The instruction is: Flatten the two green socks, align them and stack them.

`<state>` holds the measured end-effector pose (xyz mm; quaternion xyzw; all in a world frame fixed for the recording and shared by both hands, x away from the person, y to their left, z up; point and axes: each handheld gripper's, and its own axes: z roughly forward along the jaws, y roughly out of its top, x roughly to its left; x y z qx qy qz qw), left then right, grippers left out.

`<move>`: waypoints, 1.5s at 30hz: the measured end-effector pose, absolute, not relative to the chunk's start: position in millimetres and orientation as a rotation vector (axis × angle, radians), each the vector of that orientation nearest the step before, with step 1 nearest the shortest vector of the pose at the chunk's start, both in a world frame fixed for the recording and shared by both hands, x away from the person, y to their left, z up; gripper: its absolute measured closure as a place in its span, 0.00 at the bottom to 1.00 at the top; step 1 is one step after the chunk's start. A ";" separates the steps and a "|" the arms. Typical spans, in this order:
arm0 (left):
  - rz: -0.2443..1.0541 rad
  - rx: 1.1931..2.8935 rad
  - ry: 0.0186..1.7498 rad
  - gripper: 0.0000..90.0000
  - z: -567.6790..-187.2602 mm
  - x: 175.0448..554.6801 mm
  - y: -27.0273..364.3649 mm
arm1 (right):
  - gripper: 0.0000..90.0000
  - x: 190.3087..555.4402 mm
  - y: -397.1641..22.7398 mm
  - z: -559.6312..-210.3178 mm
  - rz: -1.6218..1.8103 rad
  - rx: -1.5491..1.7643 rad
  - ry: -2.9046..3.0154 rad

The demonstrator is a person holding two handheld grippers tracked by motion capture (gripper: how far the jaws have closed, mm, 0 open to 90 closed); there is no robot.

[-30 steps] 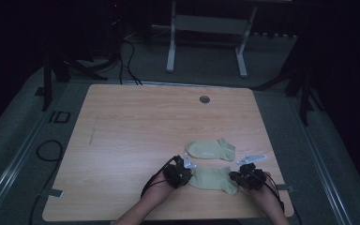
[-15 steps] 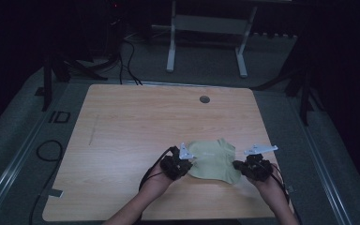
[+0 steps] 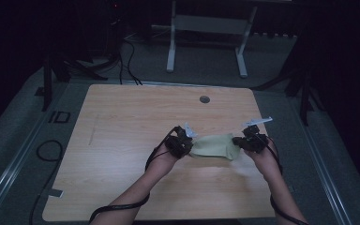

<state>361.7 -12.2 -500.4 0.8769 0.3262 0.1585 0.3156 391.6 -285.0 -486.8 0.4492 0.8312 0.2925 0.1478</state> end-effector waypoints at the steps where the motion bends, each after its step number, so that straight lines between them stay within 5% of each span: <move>1: 0.399 2.306 0.867 0.97 -503.8 364.6 -13.1 | 0.96 394.8 -284.7 -488.9 0.828 1.301 2.396; 15: 0.411 2.358 0.889 0.96 -533.9 378.3 -21.7 | 0.92 413.5 -285.6 -521.8 0.741 1.393 2.444; 17: 0.408 2.366 0.893 0.81 -537.1 380.9 -22.1 | 0.75 414.4 -284.1 -523.7 0.743 1.387 2.439; 22: 0.392 2.339 0.923 0.64 -542.1 385.1 -20.9 | 0.64 409.4 -280.7 -522.4 0.771 1.360 2.437; 28: 0.420 2.321 0.943 0.54 -539.5 383.1 -18.8 | 0.66 394.7 -280.8 -517.3 0.829 1.320 2.436; 32: 0.432 2.294 0.945 0.53 -535.1 378.9 -14.8 | 0.78 385.9 -283.6 -519.9 0.873 1.315 2.446; 36: 0.427 2.257 0.939 0.56 -528.7 370.6 -8.7 | 0.80 380.2 -285.8 -525.7 0.910 1.335 2.439; 45: 0.417 2.153 0.981 0.47 -532.4 348.5 20.5 | 0.51 361.1 -290.4 -534.9 0.978 1.305 2.420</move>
